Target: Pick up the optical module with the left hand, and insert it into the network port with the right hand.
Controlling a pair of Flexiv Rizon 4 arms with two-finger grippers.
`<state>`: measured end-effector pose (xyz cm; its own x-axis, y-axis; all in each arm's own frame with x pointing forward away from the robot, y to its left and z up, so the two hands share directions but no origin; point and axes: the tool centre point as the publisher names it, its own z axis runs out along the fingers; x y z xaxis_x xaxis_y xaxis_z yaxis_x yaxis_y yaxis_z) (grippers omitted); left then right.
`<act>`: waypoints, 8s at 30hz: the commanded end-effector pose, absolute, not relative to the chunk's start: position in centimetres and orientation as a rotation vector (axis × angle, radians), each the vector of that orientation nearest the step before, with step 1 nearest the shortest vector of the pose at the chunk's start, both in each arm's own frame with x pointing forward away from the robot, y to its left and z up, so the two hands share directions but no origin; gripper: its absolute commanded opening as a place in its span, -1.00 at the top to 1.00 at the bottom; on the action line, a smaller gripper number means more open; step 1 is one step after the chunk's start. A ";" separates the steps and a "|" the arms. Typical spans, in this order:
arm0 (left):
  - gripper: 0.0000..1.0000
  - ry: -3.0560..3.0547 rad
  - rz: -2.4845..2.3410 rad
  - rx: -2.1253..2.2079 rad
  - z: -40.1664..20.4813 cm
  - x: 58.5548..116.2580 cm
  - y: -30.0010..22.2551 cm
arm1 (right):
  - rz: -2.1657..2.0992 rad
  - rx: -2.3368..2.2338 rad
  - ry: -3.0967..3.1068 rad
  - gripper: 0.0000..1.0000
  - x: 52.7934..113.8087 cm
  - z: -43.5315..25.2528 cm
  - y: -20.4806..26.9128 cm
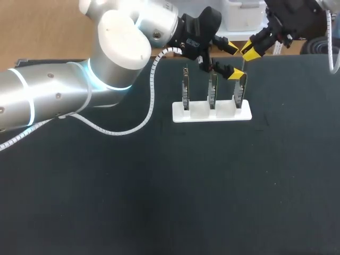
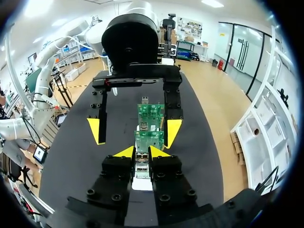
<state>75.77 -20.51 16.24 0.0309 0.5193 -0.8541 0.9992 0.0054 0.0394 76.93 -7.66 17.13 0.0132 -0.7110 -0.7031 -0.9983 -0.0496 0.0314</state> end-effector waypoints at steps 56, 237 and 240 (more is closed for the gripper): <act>-1.00 1.574 -0.858 1.600 16.2 75.7 -20.5 | 0.796 -1.749 1.765 -1.00 76.8 16.3 -8.2; -1.00 1.574 -0.858 1.600 16.2 75.7 -20.5 | 0.909 -1.624 1.650 1.00 77.3 15.0 -7.6; -1.00 1.574 -0.858 1.600 16.2 75.7 -20.5 | 0.912 -1.624 1.652 1.00 77.2 14.9 -7.6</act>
